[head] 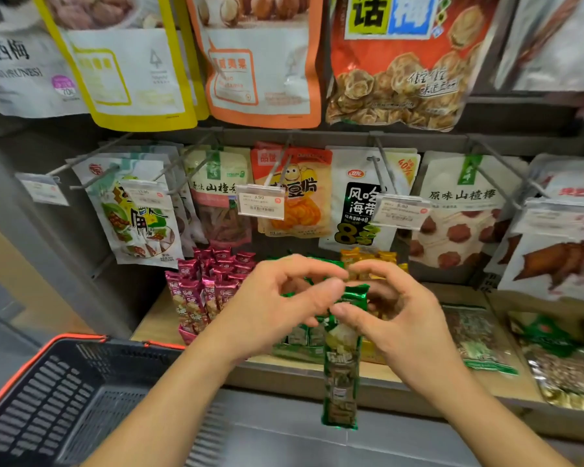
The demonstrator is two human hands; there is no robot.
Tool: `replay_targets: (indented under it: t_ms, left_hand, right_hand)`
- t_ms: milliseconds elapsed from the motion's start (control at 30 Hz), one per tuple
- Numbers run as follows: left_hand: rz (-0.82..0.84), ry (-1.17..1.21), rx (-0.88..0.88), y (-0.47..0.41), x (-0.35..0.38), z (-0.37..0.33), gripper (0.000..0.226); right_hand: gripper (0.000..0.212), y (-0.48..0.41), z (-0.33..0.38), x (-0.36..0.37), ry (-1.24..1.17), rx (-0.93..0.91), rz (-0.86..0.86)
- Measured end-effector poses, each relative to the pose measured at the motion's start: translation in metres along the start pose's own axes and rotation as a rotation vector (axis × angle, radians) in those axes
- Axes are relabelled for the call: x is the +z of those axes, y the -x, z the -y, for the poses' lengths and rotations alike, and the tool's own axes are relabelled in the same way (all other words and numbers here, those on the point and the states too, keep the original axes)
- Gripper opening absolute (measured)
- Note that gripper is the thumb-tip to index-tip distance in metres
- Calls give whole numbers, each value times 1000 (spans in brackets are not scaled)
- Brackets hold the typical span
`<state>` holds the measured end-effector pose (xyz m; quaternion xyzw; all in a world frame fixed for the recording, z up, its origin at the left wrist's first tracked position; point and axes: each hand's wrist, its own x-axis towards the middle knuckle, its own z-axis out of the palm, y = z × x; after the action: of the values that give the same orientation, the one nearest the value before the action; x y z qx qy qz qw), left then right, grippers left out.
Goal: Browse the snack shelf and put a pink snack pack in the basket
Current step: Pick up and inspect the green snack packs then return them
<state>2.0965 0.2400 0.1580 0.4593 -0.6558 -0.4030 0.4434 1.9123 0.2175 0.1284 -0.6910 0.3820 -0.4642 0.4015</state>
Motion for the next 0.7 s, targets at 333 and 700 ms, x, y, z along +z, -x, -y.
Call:
replay_targets:
  t_ms: [333, 700]
  left_hand:
    - [-265, 21, -87, -10, 18, 6, 35]
    - [-226, -527, 141, -12, 11, 23, 12]
  right_hand:
    - [31, -1, -13, -1, -97, 137, 309]
    - [28, 1, -19, 0, 50, 113, 309]
